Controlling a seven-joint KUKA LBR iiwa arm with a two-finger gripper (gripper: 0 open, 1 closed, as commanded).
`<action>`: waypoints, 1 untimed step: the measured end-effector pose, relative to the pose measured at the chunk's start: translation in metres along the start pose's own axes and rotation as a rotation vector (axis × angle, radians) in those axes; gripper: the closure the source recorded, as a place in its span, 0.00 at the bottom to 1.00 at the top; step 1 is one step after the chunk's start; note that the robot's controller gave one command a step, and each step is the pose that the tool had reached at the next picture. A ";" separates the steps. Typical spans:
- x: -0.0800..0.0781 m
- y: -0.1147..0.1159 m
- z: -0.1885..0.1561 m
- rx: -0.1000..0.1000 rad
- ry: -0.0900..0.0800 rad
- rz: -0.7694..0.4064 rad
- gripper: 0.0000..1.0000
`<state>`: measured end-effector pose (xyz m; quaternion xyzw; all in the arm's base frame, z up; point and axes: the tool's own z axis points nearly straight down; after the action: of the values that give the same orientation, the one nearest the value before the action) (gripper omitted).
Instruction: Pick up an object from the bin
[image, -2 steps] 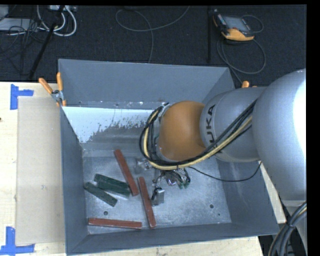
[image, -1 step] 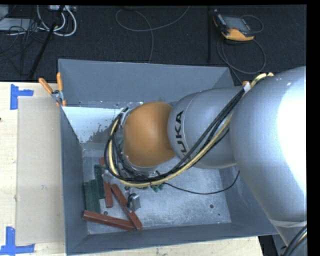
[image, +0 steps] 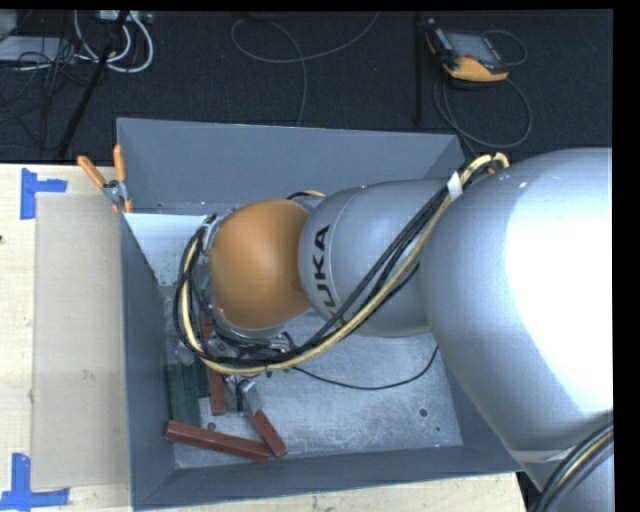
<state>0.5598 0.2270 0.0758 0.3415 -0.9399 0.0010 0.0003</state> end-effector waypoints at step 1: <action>-0.002 0.000 -0.002 -0.001 -0.008 0.004 1.00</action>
Offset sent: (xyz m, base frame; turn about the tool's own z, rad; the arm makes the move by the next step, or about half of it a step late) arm 0.0000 0.0000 0.0000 0.0000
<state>0.5611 0.2281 0.0783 0.3397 -0.9405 -0.0008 -0.0034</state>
